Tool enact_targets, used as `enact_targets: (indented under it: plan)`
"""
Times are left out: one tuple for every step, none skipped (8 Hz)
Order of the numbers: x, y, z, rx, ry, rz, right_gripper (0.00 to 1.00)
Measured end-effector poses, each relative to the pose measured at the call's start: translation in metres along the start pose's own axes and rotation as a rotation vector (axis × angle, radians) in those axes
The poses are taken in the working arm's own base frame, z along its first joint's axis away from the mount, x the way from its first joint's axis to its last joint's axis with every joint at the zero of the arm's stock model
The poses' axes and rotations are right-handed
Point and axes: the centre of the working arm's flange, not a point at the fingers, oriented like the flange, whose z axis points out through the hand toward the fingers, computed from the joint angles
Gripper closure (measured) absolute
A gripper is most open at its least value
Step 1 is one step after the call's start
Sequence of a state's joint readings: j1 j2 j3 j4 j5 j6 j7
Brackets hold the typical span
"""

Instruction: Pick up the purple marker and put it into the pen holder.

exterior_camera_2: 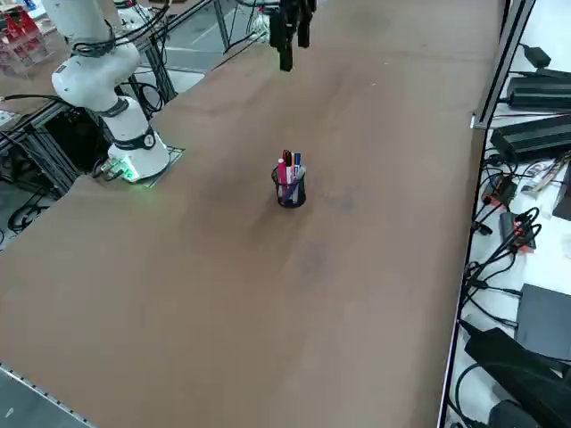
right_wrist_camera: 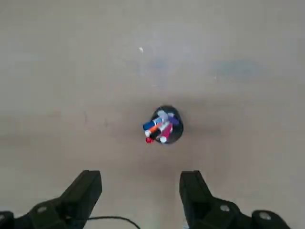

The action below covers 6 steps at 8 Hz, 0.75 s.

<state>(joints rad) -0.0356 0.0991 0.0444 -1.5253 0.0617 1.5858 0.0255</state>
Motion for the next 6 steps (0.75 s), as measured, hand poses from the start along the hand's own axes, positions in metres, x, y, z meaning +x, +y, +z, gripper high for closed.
enact_targets:
  plan:
    - [-0.014, -0.003, 0.005, -0.014, 0.037, -0.012, 0.0]
    - [-0.027, -0.004, 0.016, -0.037, 0.041, -0.02, 0.0]
    - [-0.032, -0.003, 0.025, -0.053, 0.039, -0.025, 0.0]
    - [-0.032, -0.002, 0.03, -0.062, 0.04, -0.03, 0.0]
    - [-0.028, -0.001, 0.032, -0.067, 0.039, -0.032, 0.0]
    - [-0.022, 0.0, 0.032, -0.068, 0.037, -0.033, 0.0]
